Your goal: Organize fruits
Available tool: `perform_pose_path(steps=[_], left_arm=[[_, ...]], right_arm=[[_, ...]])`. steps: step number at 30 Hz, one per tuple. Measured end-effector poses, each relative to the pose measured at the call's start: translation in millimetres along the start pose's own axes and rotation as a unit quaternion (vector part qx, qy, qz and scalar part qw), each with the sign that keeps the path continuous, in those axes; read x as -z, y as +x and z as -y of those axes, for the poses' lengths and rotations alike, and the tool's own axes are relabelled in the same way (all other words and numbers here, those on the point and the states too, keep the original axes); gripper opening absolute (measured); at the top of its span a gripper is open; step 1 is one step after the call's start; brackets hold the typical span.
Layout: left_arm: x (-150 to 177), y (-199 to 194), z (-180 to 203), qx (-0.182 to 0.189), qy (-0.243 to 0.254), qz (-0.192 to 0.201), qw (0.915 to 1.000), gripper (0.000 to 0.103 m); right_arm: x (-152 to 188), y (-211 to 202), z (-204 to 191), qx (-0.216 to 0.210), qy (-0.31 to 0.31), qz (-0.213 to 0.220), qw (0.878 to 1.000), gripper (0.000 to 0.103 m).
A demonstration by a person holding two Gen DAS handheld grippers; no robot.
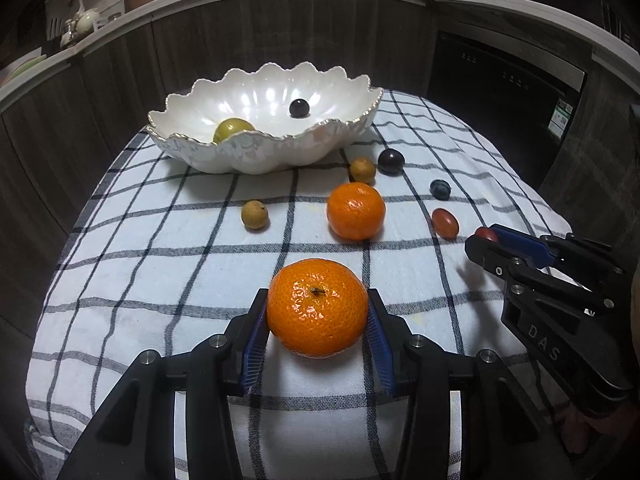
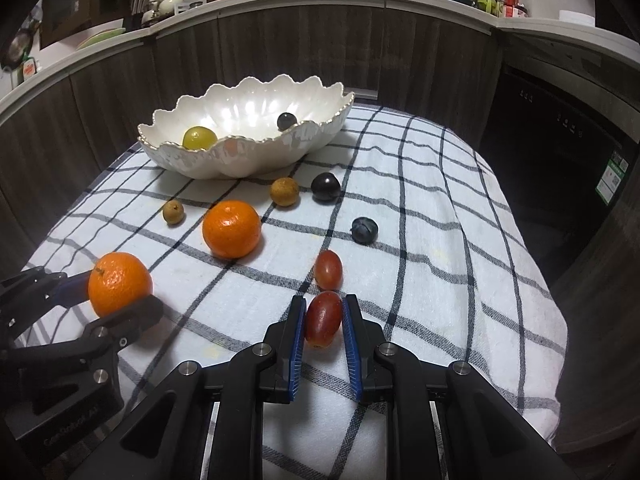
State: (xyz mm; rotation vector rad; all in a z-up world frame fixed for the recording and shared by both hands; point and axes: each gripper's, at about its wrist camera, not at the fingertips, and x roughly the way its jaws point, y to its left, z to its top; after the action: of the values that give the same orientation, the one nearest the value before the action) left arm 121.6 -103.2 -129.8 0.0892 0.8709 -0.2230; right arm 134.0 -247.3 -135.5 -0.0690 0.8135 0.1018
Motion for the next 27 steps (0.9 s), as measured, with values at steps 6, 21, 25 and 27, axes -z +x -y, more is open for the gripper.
perform_pose_path(steps=[6, 21, 25, 27], left_arm=[[-8, -5, -6, -0.010, -0.005, 0.012, 0.9999, 0.045], [-33, -15, -26, -0.026, -0.033, 0.024, 0.9988, 0.045], [-42, -17, -30, -0.028, -0.036, 0.027, 0.9986, 0.045], [-46, -18, -32, -0.030, -0.035, 0.032, 0.9984, 0.045]], right_arm=[[-9, -6, -3, 0.001, -0.004, 0.007, 1.000, 0.020], [-43, -19, -17, -0.010, -0.012, 0.039, 0.999, 0.020], [-52, -21, -19, -0.014, -0.012, 0.046, 0.999, 0.020], [-57, -22, -20, -0.016, -0.011, 0.050, 0.999, 0.020]])
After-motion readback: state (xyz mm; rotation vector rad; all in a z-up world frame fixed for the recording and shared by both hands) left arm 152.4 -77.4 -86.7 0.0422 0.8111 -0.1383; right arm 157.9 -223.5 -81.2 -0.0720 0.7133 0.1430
